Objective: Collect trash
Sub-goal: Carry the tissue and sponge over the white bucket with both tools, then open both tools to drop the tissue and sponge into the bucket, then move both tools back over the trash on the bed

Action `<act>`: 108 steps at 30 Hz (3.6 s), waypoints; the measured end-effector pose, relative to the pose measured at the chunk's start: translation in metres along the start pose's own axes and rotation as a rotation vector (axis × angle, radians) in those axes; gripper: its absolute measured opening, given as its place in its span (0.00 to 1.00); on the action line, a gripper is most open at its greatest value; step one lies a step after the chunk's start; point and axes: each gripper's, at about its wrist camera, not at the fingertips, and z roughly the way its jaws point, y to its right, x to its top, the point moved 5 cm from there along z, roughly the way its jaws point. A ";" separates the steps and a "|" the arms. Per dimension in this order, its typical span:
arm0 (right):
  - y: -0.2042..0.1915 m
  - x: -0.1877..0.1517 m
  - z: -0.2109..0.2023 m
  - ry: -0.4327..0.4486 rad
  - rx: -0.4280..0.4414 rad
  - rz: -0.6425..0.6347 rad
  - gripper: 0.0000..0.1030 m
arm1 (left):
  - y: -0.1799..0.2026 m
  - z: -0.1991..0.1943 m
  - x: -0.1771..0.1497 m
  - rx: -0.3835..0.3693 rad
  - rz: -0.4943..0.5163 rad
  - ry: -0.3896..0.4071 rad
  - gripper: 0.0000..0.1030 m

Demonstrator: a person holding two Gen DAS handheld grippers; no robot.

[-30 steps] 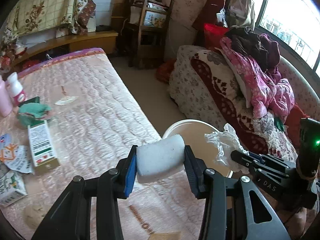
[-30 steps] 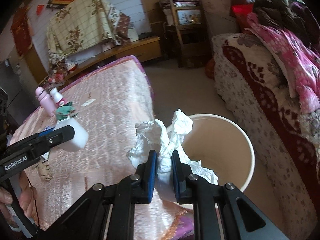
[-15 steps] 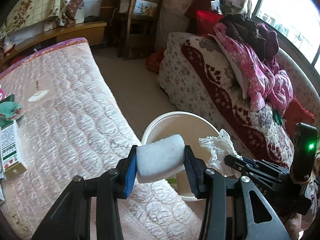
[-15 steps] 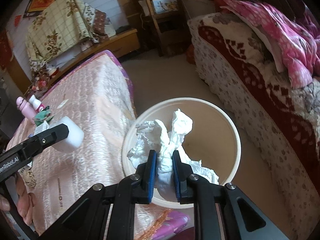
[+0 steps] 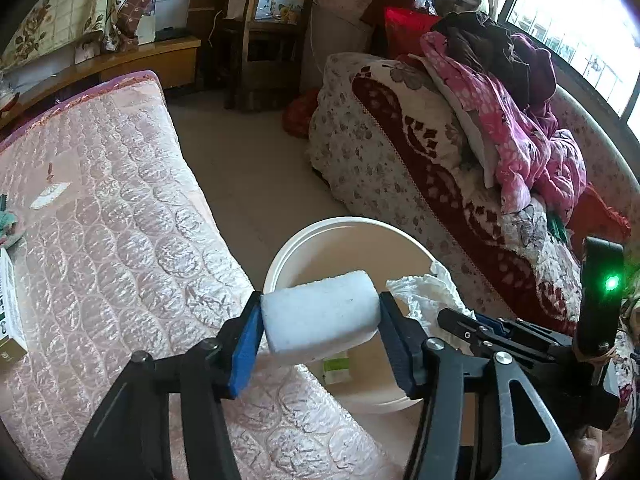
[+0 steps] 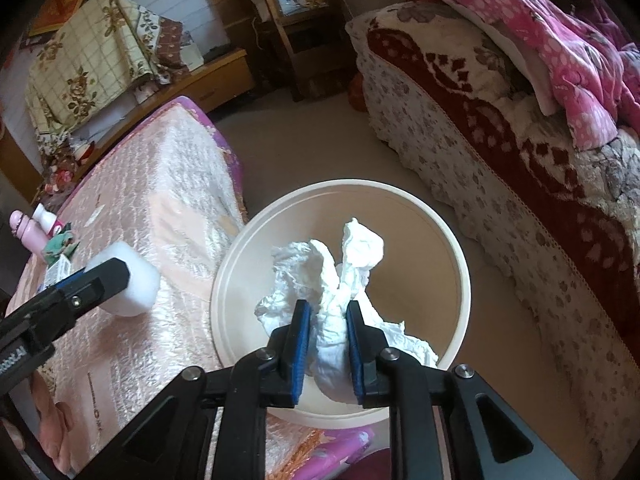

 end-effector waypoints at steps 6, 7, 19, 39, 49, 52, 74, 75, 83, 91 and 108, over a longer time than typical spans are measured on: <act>0.002 0.000 0.002 0.005 0.029 0.025 0.70 | -0.003 0.000 0.002 -0.021 -0.018 0.001 0.68; 0.002 0.000 0.002 0.010 0.042 0.031 0.80 | -0.004 0.000 0.002 -0.020 -0.024 0.004 0.69; -0.004 0.000 -0.006 0.020 0.054 0.040 0.81 | -0.014 -0.014 -0.001 0.012 -0.037 0.018 0.69; -0.052 -0.004 -0.022 0.035 0.069 -0.050 0.81 | -0.045 -0.091 -0.008 0.164 -0.028 0.132 0.69; -0.110 -0.016 -0.031 0.032 0.119 -0.152 0.81 | -0.083 -0.135 -0.033 0.233 -0.063 0.154 0.69; -0.130 -0.022 -0.031 0.026 0.139 -0.179 0.81 | -0.102 -0.148 -0.043 0.265 -0.081 0.159 0.69; -0.280 -0.066 -0.024 -0.029 0.282 -0.401 0.81 | -0.238 -0.225 -0.113 0.423 -0.293 0.174 0.70; -0.284 -0.067 -0.024 -0.030 0.286 -0.407 0.81 | -0.244 -0.228 -0.116 0.427 -0.303 0.174 0.69; -0.327 -0.070 -0.014 -0.048 0.307 -0.466 0.81 | -0.294 -0.247 -0.139 0.475 -0.381 0.168 0.69; -0.355 -0.071 -0.004 -0.063 0.314 -0.493 0.81 | -0.328 -0.257 -0.150 0.512 -0.425 0.168 0.69; -0.390 -0.061 0.009 -0.067 0.300 -0.525 0.81 | -0.369 -0.261 -0.145 0.495 -0.459 0.167 0.73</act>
